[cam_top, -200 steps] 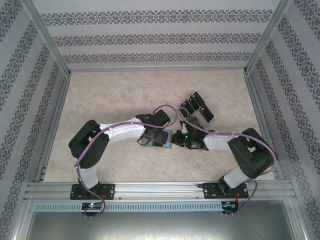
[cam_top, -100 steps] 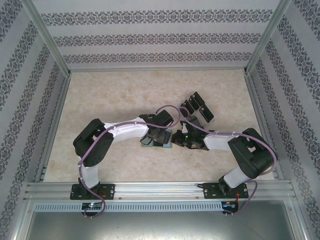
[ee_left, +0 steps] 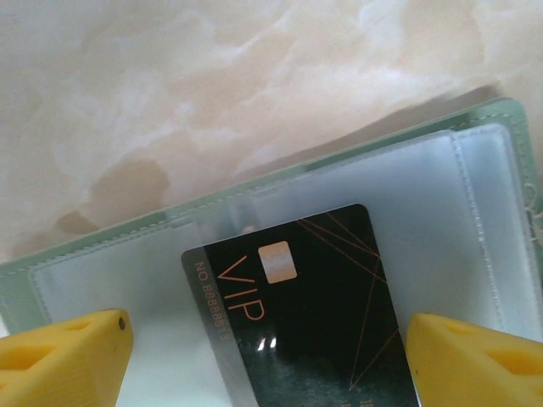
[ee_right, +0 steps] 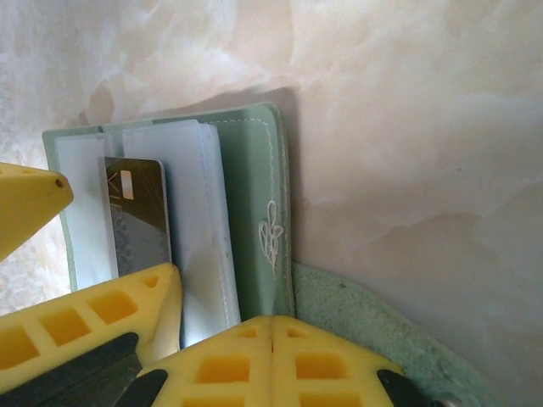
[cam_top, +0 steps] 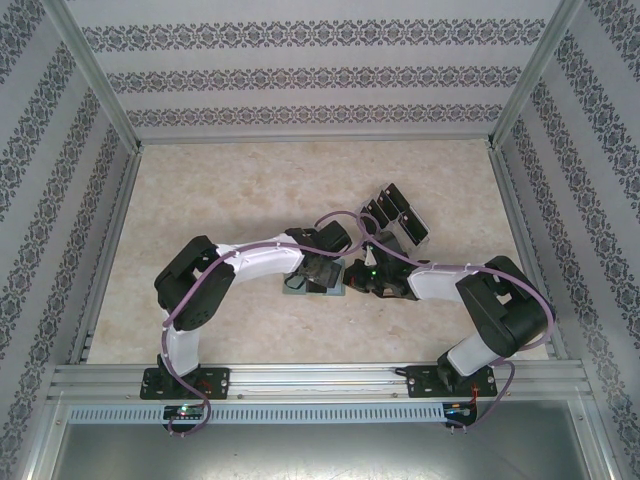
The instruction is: Put the credit cards into the card holder
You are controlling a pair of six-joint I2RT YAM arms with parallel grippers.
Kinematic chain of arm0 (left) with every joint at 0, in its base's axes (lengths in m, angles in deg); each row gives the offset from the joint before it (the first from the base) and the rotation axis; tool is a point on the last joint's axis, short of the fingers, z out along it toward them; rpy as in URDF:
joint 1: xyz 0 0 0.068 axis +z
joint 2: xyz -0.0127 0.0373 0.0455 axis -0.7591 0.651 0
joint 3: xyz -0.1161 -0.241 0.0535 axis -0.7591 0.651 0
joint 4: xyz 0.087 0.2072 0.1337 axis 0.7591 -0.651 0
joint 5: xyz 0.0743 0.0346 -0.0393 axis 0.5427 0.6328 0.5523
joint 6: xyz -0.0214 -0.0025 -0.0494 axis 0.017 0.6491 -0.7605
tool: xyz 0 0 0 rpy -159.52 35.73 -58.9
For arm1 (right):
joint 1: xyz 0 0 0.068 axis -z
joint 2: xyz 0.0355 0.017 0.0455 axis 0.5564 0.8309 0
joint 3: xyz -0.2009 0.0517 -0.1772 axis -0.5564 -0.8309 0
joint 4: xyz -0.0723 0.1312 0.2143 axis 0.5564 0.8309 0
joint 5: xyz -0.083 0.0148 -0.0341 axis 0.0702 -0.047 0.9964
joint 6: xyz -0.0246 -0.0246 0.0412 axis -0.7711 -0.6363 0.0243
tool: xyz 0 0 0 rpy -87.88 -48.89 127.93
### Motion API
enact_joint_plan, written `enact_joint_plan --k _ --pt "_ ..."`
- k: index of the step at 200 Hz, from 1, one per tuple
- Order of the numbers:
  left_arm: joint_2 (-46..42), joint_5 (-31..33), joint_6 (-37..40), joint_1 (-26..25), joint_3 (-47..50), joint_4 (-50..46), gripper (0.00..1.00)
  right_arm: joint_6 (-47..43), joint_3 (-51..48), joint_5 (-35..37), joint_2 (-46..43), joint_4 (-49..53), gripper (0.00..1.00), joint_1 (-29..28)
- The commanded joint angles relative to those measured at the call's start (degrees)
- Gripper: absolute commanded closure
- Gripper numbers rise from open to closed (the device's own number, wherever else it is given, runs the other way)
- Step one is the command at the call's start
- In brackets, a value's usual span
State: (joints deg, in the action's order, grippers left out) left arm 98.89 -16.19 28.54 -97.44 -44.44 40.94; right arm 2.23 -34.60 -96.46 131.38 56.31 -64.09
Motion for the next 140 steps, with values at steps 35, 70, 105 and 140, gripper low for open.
enact_joint_plan --k 35,70,105,140 --pt "-0.6 5.4 0.8 -0.7 0.1 -5.9 0.15 -1.2 -1.2 1.1 -0.6 1.1 1.0 1.1" --pt "-1.6 3.7 1.2 -0.6 1.1 -4.1 0.14 -1.3 -1.0 0.9 -0.5 1.2 1.0 1.2" --pt "-4.2 1.5 0.3 -0.5 1.7 -1.8 0.12 -1.3 -0.7 0.3 -1.5 1.6 1.0 1.2" --pt "-9.8 2.3 -2.6 2.1 3.7 -1.1 0.09 -2.1 0.3 -0.6 -4.7 4.0 1.0 1.2"
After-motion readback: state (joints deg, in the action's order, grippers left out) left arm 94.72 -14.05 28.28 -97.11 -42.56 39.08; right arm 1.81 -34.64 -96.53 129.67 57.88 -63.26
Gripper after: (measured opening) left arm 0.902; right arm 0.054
